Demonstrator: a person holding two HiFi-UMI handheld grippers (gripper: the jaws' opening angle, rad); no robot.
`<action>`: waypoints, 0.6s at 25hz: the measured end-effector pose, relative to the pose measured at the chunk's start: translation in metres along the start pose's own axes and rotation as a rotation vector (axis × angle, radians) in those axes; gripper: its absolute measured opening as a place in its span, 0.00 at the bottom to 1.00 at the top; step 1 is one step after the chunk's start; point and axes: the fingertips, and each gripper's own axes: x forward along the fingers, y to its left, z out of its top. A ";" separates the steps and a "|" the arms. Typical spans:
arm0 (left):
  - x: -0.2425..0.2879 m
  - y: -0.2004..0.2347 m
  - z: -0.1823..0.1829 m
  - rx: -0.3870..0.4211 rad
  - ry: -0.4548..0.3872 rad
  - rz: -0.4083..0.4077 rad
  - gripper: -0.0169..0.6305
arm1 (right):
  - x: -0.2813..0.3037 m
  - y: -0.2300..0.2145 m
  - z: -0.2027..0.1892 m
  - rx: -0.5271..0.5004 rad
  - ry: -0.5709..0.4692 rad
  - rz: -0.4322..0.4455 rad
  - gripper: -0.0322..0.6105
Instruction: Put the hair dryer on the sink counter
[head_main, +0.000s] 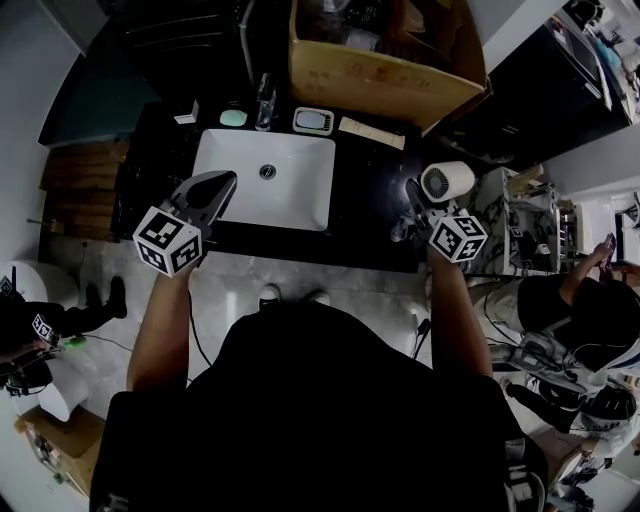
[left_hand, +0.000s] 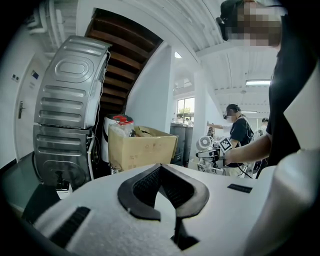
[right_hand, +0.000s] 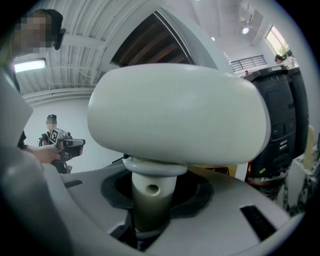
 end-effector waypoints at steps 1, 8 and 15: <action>0.001 0.000 -0.001 0.000 0.002 -0.002 0.05 | 0.001 0.000 -0.001 0.001 0.006 0.000 0.27; -0.002 0.005 -0.005 -0.014 0.010 0.004 0.05 | 0.012 0.000 -0.019 0.035 0.049 -0.003 0.27; -0.007 0.011 -0.013 -0.025 0.018 0.017 0.05 | 0.022 -0.004 -0.034 0.068 0.073 -0.012 0.27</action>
